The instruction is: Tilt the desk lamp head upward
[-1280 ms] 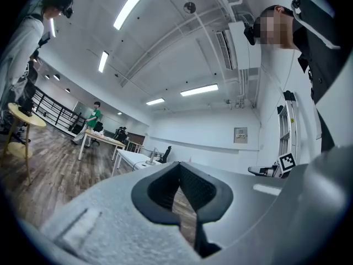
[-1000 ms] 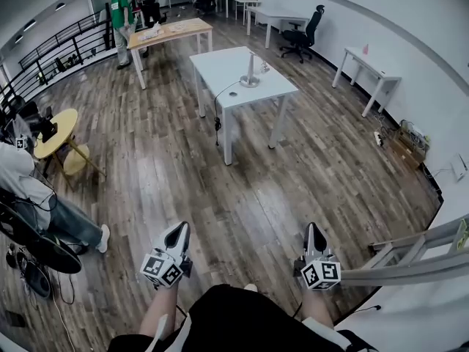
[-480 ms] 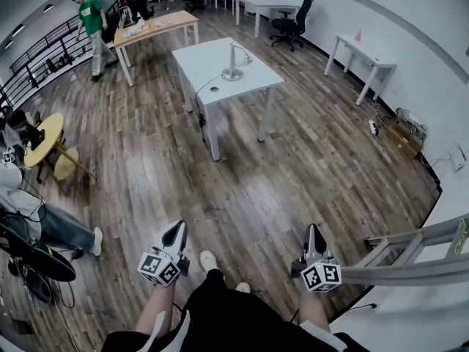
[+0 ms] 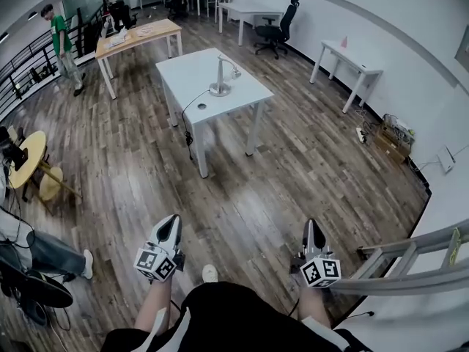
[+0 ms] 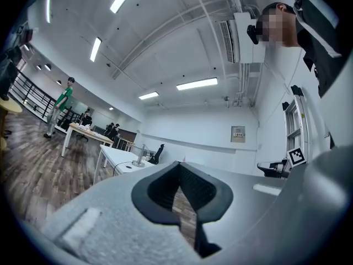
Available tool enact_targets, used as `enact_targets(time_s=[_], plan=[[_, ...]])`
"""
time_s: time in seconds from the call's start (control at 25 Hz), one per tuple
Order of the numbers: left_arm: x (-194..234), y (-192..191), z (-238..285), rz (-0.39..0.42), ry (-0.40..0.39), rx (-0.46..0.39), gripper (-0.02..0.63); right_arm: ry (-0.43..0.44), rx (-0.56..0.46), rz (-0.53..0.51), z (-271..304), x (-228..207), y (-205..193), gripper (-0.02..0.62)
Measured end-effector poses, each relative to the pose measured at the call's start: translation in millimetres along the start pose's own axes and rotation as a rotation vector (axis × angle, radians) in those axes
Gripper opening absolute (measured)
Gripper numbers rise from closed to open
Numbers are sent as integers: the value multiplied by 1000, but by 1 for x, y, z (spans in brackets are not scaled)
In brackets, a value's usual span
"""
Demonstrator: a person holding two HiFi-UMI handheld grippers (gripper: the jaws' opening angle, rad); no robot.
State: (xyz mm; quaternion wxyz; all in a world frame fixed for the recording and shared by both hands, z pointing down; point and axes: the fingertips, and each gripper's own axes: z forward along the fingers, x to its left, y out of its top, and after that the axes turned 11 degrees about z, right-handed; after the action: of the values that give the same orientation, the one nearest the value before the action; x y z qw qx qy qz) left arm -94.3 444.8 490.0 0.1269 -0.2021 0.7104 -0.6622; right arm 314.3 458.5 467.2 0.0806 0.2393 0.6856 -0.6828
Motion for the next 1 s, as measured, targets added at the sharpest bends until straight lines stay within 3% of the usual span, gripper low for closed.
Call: enact_targets(time_s=[0.52,1.0], plan=[[96,-14,36,-21,41,9,-2,14,54,-21,108,33,-32,3],[166,-9,38,46,85,22,-2,78,104,-24,196,85,-73,3]])
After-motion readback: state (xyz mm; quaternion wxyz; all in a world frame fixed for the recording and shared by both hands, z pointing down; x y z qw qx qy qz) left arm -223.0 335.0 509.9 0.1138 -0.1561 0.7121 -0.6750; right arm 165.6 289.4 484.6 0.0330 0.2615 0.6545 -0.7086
